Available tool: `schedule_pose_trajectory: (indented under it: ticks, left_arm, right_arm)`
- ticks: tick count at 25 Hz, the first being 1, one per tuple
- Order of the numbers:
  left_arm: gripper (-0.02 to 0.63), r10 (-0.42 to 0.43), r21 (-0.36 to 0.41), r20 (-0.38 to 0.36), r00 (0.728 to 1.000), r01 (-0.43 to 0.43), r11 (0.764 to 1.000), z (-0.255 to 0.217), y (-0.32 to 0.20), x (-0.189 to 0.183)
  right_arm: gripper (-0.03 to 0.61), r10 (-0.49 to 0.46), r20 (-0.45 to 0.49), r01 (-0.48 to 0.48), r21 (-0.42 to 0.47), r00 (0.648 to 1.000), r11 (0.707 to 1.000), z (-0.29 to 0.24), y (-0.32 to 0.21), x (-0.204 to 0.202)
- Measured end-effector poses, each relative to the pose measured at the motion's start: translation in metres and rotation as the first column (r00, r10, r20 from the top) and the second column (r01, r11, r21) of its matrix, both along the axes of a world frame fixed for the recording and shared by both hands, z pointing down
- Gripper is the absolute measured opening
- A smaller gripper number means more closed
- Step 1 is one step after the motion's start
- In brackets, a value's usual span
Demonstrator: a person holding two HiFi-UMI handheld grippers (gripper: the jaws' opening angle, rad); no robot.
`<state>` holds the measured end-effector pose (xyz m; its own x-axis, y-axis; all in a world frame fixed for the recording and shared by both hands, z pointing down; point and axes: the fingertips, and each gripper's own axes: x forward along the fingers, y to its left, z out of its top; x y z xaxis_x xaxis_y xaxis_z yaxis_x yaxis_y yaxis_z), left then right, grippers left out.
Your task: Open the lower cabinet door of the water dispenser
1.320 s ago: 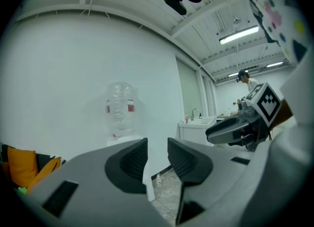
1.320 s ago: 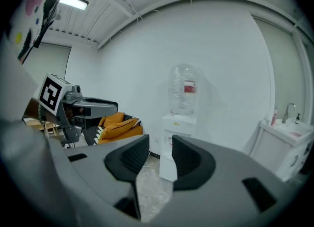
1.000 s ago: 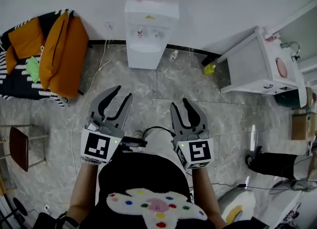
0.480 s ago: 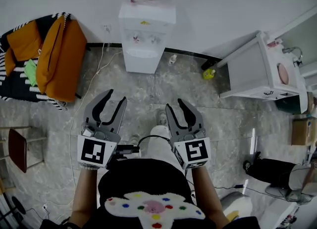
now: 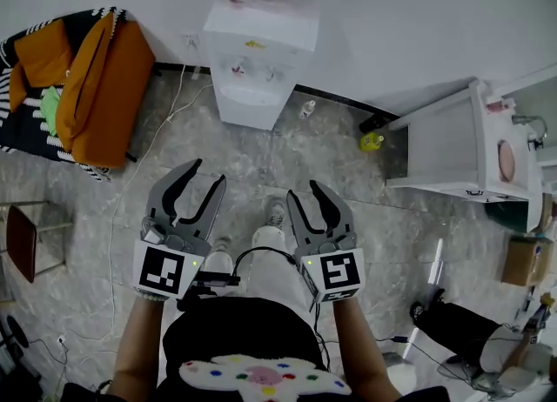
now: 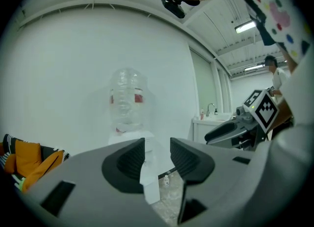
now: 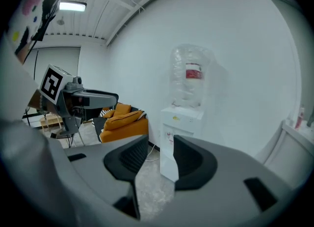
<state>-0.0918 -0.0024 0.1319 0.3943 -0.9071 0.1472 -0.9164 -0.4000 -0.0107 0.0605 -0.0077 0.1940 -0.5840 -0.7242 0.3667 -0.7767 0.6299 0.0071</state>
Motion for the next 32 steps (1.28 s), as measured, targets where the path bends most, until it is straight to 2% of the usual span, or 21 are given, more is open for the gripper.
schedule_pose_trajectory:
  ticks: [5,13,26,32]
  left_arm:
    - [0.164,-0.022,-0.034,-0.004,1.000,0.022,0.999,0.015,-0.026,0.014]
    - [0.165,-0.022,-0.078,0.045,0.999,0.025,0.997,0.041,-0.063,0.040]
    - [0.169,-0.137,-0.124,-0.004,0.990,0.136,0.983,0.089,-0.119,0.064]
    - [0.170,-0.196,-0.170,0.034,0.980,0.199,0.965,0.127,-0.134,0.065]
  right_arm:
    - [0.153,-0.052,-0.007,0.052,-0.025,0.999,0.998,0.020,-0.031,0.010]
    - [0.164,-0.072,-0.027,0.070,-0.054,0.997,0.996,0.053,-0.089,0.034]
    - [0.172,-0.122,-0.057,0.116,-0.103,0.991,0.988,0.108,-0.161,0.057]
    - [0.187,-0.151,-0.060,0.142,-0.132,0.987,0.981,0.149,-0.178,0.059]
